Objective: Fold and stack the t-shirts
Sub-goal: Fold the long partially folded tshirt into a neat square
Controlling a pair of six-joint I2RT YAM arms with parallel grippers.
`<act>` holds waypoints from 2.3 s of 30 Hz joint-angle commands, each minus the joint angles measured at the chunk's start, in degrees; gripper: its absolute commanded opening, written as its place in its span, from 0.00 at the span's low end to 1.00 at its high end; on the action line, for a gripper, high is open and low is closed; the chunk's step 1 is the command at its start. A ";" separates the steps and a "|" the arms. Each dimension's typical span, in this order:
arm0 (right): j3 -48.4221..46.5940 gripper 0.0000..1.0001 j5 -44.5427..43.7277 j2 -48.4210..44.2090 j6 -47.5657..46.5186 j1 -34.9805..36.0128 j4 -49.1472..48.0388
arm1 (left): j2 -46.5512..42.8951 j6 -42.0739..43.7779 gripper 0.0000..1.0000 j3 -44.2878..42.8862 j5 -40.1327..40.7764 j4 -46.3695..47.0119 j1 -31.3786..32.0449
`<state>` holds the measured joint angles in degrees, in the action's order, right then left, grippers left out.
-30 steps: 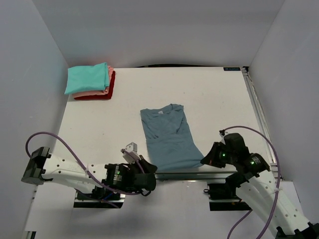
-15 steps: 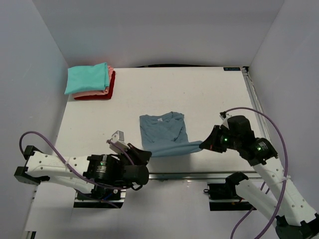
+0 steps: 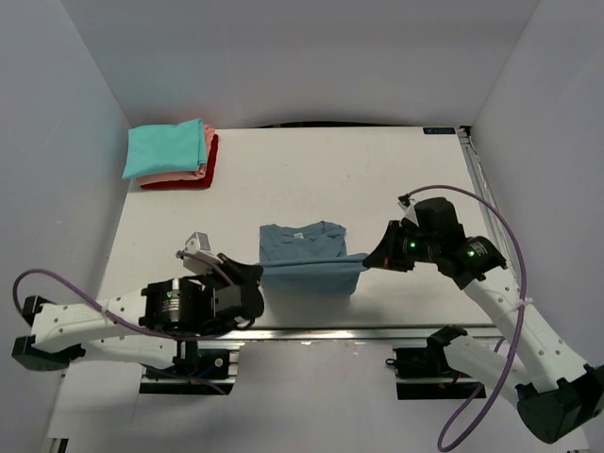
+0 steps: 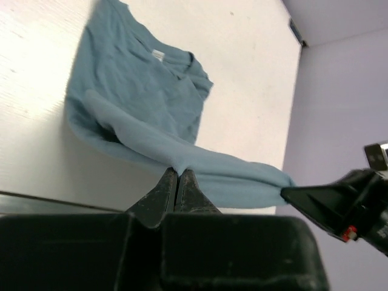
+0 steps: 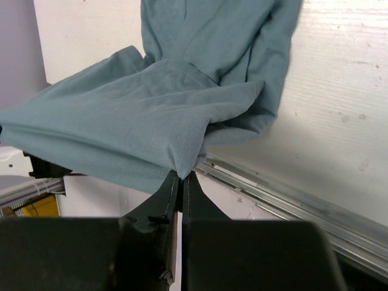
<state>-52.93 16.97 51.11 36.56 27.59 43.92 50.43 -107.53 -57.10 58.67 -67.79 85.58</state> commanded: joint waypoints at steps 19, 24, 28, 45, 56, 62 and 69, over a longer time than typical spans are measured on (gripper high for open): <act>-6.40 0.00 -7.48 13.39 -7.46 -0.96 -6.83 | 10.03 46.96 0.00 0.41 -25.61 21.46 -45.23; -8.07 0.00 -7.65 17.69 -8.17 -0.88 -8.32 | 12.40 50.91 0.00 1.03 -29.93 24.37 -50.76; -9.47 0.00 -8.36 20.77 -8.87 -0.96 -9.73 | 14.42 53.47 0.00 0.85 -32.39 25.78 -54.02; -15.19 0.00 -10.03 34.22 -10.89 -2.81 -15.35 | 29.80 63.22 0.00 -3.54 -42.85 34.21 -64.39; -18.35 0.00 -9.33 42.83 -12.65 -4.04 -18.17 | 38.15 66.56 0.00 -6.09 -47.07 37.99 -67.65; -18.70 0.00 -9.06 46.00 -12.74 -5.27 -19.66 | 43.86 68.58 0.00 -9.07 -48.92 39.31 -68.18; -19.67 0.00 -9.06 49.87 -12.65 -5.97 -21.60 | 48.00 69.99 0.00 -11.36 -50.06 40.37 -68.88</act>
<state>-70.04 12.45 99.92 26.48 24.01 22.02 98.04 -40.84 -66.41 2.63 -26.89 19.62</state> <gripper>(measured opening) 0.025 0.019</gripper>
